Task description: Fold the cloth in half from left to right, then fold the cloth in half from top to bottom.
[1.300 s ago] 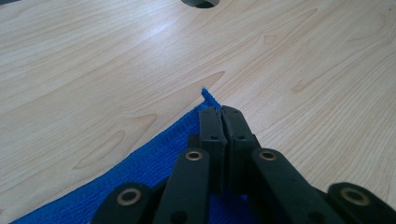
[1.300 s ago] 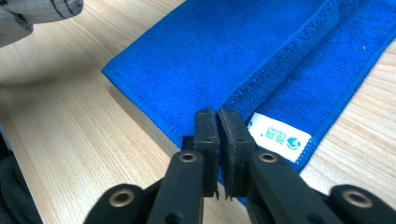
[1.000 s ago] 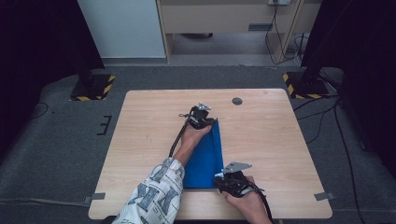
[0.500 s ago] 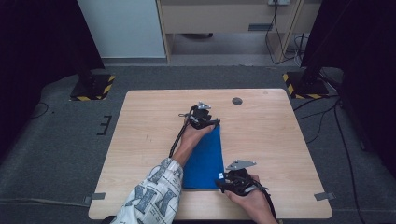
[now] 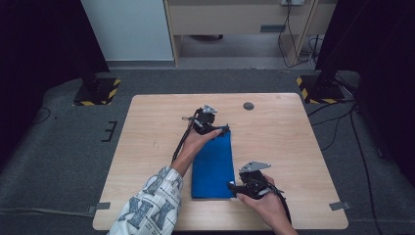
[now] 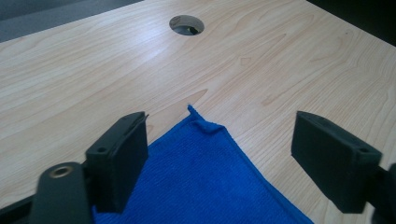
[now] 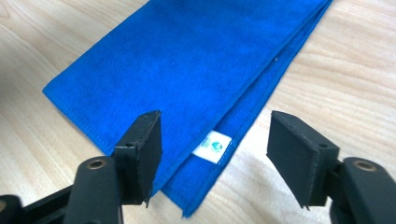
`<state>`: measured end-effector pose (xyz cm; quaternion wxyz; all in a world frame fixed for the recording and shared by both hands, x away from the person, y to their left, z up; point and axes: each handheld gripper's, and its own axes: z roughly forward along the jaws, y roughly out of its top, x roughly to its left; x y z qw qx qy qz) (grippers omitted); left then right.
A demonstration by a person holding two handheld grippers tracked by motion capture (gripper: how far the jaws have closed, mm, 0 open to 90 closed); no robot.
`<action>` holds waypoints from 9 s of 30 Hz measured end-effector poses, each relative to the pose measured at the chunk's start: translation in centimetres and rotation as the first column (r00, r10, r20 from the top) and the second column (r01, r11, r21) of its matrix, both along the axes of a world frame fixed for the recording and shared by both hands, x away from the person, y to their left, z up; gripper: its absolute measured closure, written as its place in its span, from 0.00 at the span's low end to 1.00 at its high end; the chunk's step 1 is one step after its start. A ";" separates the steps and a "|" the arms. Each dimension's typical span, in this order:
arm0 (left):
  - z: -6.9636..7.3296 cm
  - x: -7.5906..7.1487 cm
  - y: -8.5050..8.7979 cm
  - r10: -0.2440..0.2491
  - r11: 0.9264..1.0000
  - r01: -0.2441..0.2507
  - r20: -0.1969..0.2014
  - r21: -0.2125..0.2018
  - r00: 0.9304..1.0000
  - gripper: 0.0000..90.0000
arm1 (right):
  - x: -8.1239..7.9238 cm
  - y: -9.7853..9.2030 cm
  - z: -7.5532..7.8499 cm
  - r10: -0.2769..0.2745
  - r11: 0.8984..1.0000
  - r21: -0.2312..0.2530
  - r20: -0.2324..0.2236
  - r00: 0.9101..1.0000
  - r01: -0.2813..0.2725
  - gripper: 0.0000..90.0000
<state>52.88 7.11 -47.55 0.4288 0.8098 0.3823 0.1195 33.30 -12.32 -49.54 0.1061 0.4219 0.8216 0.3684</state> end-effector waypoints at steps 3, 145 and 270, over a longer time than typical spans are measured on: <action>0.0 -0.1 0.3 -0.012 1.000 0.013 -0.009 0.023 1.000 0.13 | 0.4 0.1 0.0 -0.003 1.000 -0.008 0.006 1.000 0.003 0.33; -2.9 -0.6 6.6 0.100 0.994 -0.099 -0.009 0.037 0.995 0.97 | 20.9 2.0 -0.3 -0.105 0.993 0.056 0.036 0.994 0.103 0.98; 2.2 -7.9 8.2 -0.020 1.000 0.020 0.149 -0.004 0.989 0.97 | 11.4 0.0 5.0 0.008 0.990 0.137 0.163 0.987 -0.030 0.98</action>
